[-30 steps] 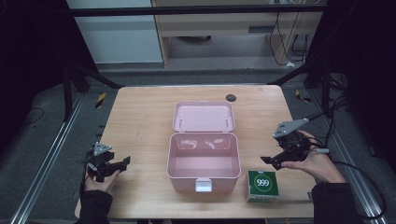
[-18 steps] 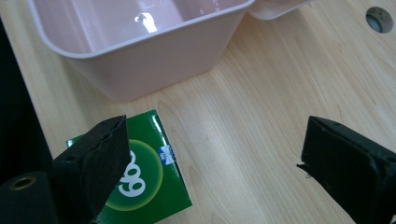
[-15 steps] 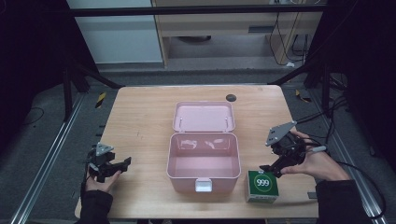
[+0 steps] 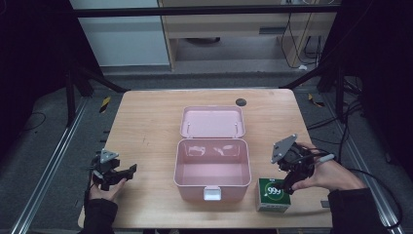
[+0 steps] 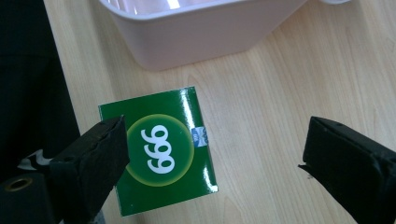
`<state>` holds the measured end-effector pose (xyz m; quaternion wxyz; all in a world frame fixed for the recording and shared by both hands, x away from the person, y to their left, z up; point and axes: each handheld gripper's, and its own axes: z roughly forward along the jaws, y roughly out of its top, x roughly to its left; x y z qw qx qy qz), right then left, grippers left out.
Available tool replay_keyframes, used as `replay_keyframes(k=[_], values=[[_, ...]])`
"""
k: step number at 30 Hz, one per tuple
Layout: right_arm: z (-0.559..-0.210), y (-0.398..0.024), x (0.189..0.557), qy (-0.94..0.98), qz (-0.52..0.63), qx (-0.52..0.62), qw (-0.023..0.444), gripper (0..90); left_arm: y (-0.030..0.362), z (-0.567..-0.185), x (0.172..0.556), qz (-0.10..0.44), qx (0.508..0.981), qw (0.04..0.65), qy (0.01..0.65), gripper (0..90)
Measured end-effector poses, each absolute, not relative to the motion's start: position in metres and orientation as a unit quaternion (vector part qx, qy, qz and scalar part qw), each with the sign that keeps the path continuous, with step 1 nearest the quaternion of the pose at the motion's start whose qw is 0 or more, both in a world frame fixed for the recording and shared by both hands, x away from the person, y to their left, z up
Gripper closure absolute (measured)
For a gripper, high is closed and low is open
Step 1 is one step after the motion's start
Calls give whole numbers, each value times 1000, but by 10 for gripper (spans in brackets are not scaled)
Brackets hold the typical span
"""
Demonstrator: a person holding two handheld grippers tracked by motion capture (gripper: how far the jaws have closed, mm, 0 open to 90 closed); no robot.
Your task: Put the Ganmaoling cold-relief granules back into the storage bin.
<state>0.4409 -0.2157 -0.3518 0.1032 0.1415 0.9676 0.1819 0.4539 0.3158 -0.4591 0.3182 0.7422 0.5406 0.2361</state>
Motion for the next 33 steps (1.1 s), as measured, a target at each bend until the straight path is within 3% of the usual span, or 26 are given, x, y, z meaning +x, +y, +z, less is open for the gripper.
replay_keyframes(k=[33], values=[[-389,-198,427,985,119,106,72,49,315,-460,454,237,745,315,538,283]])
